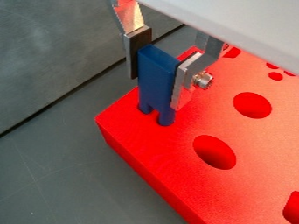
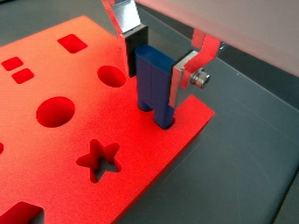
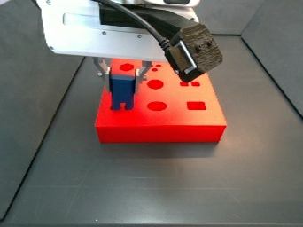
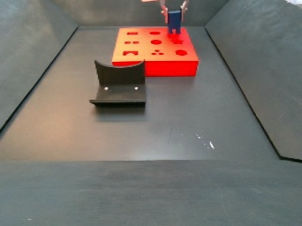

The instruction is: Insert the square-circle object.

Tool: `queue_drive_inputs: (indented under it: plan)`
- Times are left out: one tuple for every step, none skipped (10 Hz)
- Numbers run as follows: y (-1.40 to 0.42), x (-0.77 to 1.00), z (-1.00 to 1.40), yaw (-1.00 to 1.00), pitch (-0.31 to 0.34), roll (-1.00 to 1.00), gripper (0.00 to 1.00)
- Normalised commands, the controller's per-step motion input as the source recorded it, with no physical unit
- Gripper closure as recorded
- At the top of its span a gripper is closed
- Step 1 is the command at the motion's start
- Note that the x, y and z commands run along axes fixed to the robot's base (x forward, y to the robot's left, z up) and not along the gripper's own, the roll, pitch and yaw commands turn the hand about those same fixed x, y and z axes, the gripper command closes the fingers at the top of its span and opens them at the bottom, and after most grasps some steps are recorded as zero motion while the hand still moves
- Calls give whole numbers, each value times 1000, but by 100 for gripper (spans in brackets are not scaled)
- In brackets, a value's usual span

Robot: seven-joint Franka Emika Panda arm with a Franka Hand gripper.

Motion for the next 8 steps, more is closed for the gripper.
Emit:
queue_drive_inputs:
  plan:
    - [0,-57,-560,-69,-283,-156,100]
    - [0,-97,-714,-60,-227,-103,100]
    - [0,-97,-683,-46,-179,-67,100]
    - [0,-60,-574,-11,-36,0,100]
    - [-9,0,-554,-14,87,59,100]
    - [-57,0,-620,-83,189,70,100]
    - [-23,0,-269,-23,140,71,100]
    - [0,0,0,0,0,0,100]
